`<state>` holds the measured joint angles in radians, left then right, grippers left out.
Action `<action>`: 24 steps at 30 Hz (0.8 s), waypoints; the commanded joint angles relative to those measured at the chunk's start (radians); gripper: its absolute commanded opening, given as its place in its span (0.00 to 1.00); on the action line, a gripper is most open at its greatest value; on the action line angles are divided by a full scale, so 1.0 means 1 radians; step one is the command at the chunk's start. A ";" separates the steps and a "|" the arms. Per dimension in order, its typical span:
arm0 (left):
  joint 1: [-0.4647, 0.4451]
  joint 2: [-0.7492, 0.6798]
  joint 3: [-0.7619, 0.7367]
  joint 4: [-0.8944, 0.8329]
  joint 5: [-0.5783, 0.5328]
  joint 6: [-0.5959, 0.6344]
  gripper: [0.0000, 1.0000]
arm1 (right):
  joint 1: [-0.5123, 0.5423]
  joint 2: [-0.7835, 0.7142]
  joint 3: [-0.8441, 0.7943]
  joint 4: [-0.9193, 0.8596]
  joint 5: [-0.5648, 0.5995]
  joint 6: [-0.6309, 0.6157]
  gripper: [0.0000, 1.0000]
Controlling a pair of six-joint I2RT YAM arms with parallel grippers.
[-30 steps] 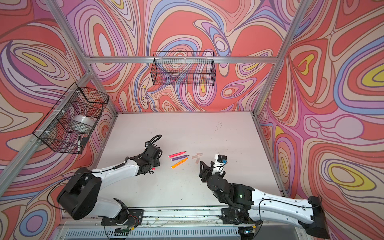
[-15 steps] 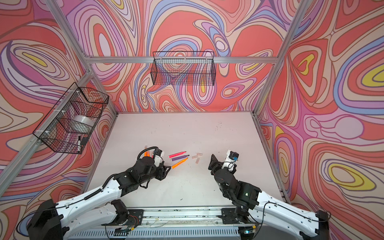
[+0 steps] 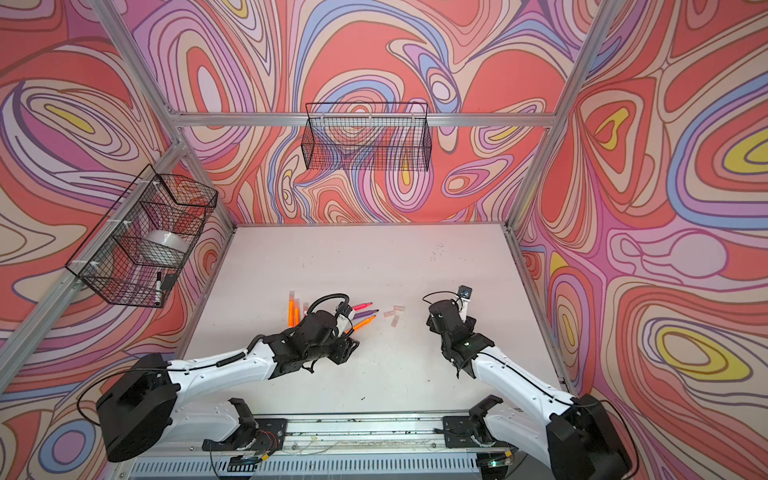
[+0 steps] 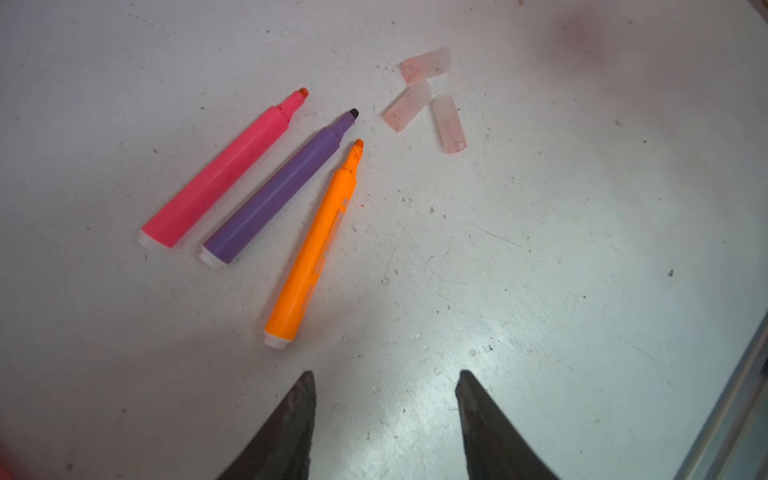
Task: Insert the pens into the pen caps
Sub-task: 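Release the capped pink marker beside the capped orange markers with the left gripper, then move the left gripper over the orange marker and grasp it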
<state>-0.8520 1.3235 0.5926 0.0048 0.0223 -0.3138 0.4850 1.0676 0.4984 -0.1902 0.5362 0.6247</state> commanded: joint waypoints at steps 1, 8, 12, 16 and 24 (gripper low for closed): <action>-0.006 0.022 0.022 0.000 -0.022 0.025 0.57 | -0.010 0.018 0.060 0.071 0.044 -0.079 0.86; -0.006 0.118 0.084 -0.024 -0.030 0.024 0.60 | -0.057 0.063 0.036 0.193 0.071 -0.124 0.87; -0.007 0.182 0.118 -0.027 -0.040 0.010 0.59 | -0.057 0.053 0.029 0.175 0.053 -0.117 0.87; -0.006 0.226 0.153 -0.044 -0.065 0.004 0.59 | -0.057 0.044 0.021 0.179 0.042 -0.120 0.88; -0.007 0.298 0.211 -0.072 -0.106 0.008 0.58 | -0.057 0.086 0.049 0.170 0.024 -0.128 0.87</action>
<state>-0.8524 1.5970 0.7727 -0.0303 -0.0521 -0.3088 0.4324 1.1374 0.5312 -0.0254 0.5747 0.5098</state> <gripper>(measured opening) 0.583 0.876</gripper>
